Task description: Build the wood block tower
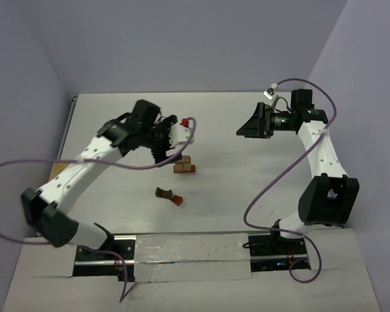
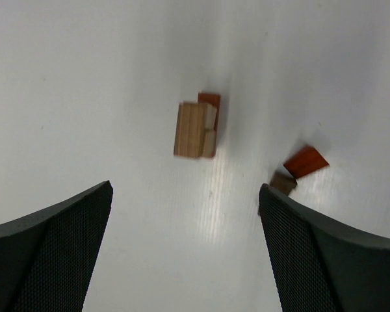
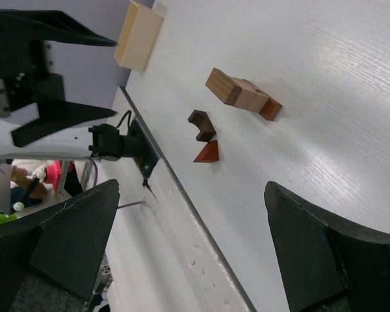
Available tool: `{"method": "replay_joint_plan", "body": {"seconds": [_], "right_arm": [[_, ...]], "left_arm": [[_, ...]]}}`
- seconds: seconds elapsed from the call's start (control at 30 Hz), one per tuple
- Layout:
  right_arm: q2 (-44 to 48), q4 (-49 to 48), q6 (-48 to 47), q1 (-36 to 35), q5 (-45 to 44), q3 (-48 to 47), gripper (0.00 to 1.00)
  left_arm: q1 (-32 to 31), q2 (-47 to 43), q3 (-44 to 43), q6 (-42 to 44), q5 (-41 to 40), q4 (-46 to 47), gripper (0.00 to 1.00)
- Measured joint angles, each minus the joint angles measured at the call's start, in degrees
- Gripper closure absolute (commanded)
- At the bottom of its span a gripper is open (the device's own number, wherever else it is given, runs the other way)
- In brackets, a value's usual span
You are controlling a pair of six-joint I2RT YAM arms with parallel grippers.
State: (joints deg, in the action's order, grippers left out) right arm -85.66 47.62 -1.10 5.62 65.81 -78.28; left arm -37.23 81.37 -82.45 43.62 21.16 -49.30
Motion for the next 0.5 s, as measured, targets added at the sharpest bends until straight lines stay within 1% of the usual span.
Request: {"method": "replay_joint_plan", "body": {"seconds": [0.03, 0.13, 0.2, 0.27, 0.33, 0.4, 0.5], "right_arm": [[0.1, 0.0, -0.3, -0.7, -0.8, 0.0, 0.0], [0.4, 0.0, -0.6, -2.2, -2.2, 0.0, 0.0], [0.6, 0.0, -0.7, -3.5, -3.7, 0.0, 0.0], [0.6, 0.1, -0.9, -4.4, -5.1, 0.0, 0.0], [0.6, 0.2, -1.1, -5.1, -6.4, 0.0, 0.0], [0.6, 0.3, -1.4, -5.3, -7.4, 0.0, 0.0], [0.6, 0.6, -1.5, -5.3, -8.9, 0.0, 0.0]], "left_arm": [[1.2, -3.8, 2.6, 1.0, 0.7, -0.3, 0.04], [2.7, -8.2, 7.0, 3.2, 2.0, -2.6, 0.11], [2.7, -10.1, 13.5, 5.1, 3.2, 1.1, 0.15], [2.7, -11.3, 22.4, 6.8, 3.4, 0.8, 0.18], [2.8, -10.9, 29.3, 8.1, 3.2, 0.4, 0.23], [2.8, -9.9, 32.6, 9.4, 3.1, 0.1, 0.26], [2.4, -8.6, 33.1, 10.9, 2.9, 1.2, 0.28]]}}
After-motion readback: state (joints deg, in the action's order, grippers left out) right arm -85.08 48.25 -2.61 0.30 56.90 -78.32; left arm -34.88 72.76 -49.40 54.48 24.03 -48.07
